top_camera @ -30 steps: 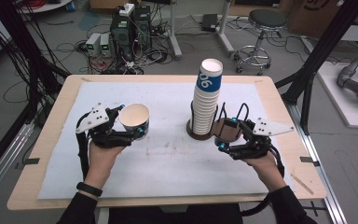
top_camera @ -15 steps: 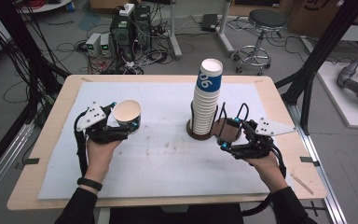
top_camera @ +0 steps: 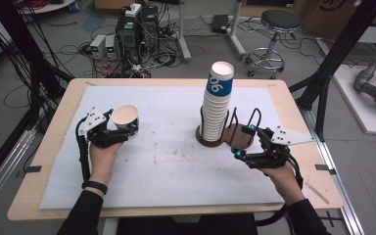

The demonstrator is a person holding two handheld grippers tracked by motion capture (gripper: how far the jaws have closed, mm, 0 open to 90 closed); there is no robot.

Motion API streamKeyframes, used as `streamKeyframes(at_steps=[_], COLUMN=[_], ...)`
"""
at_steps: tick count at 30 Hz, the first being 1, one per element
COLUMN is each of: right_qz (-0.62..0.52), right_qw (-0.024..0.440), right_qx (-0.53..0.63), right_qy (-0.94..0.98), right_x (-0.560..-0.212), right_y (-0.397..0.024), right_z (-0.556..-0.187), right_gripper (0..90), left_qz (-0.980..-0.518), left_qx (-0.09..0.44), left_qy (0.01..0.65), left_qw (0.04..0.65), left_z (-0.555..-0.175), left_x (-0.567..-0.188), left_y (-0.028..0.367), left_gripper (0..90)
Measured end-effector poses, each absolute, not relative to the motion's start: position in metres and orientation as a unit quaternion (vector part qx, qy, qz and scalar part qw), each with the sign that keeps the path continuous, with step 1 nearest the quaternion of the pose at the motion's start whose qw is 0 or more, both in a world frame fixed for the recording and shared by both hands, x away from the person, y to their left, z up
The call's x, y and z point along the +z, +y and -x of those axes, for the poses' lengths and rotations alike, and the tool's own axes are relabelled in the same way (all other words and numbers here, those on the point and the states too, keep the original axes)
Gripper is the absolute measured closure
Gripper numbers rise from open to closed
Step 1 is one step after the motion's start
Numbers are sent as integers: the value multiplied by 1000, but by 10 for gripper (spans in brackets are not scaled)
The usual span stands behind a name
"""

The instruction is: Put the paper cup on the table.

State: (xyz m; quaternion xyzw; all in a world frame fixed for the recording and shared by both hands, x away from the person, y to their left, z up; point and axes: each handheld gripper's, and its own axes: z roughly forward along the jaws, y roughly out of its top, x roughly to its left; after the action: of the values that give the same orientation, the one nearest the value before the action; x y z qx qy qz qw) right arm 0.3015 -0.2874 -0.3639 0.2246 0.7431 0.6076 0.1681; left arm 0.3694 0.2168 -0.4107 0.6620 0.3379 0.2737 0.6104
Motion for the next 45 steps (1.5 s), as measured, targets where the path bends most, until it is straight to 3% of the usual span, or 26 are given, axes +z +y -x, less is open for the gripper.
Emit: streamKeyframes(at_steps=[19, 37, 45], right_qz=[-237, -232, -240], right_qw=[185, 202, 179], right_qx=[609, 592, 588], right_qy=[734, 745, 751], right_x=[-372, -373, -372], right_y=[-290, -286, -281], right_z=[-293, -297, -299], right_gripper=[197, 197, 199], left_qz=[-652, -679, -690], left_qx=[313, 287, 260], left_qy=[387, 422, 447], left_qw=[572, 528, 506], left_z=[-389, -392, -389], left_x=[-431, -437, -436], left_y=[219, 218, 218], left_gripper=[215, 207, 173])
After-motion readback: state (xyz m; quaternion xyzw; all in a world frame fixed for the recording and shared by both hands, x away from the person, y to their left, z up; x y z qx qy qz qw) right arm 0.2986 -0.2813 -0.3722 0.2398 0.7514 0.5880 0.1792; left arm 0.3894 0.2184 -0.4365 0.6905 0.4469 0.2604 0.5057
